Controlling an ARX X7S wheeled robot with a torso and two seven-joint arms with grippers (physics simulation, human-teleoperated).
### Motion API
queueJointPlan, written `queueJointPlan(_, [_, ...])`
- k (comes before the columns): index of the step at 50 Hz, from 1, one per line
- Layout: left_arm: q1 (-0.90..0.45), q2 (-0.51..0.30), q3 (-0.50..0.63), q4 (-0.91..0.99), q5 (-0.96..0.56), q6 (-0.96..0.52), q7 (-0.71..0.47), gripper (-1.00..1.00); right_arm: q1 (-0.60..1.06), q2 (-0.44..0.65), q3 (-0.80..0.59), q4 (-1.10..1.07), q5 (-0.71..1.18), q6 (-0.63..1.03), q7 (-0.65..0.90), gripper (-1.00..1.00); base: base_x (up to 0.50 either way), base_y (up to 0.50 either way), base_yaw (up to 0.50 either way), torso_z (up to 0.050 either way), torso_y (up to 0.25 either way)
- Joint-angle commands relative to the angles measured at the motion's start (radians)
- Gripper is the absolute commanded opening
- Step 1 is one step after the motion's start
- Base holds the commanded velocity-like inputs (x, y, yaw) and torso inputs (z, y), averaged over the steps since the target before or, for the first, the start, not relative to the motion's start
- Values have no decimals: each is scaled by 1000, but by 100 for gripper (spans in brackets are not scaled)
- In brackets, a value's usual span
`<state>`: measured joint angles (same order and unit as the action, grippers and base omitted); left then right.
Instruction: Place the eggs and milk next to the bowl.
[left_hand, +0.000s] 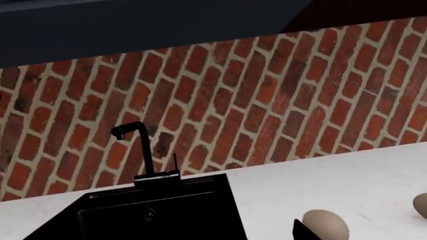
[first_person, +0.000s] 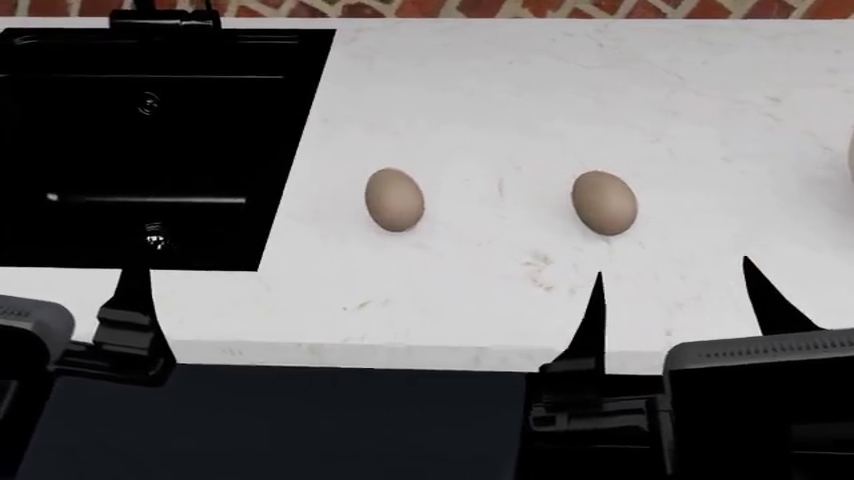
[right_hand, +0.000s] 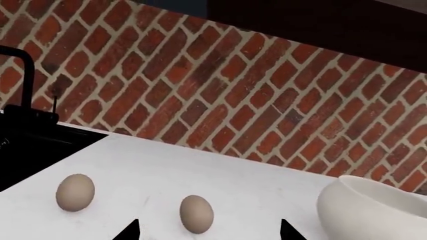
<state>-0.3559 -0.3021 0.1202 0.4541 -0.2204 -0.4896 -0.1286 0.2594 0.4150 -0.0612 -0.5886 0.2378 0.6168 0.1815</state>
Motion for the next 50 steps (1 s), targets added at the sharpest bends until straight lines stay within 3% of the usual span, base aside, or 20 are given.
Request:
queueJointPlan(1, [8, 19, -9, 15, 7, -11, 29, 100, -10, -12, 44, -25, -1, 10, -18, 100, 289, 0, 0, 0, 0])
queueJointPlan(37, [5, 8, 17, 2, 3, 1, 21, 100, -19, -3, 44, -27, 12, 8, -14, 100, 317, 0, 0, 0, 0])
queueJointPlan(50, [9, 4, 31, 5, 1, -2, 21, 100, 10, 20, 86, -52, 91, 137, -30, 100, 67, 0, 0, 0, 1])
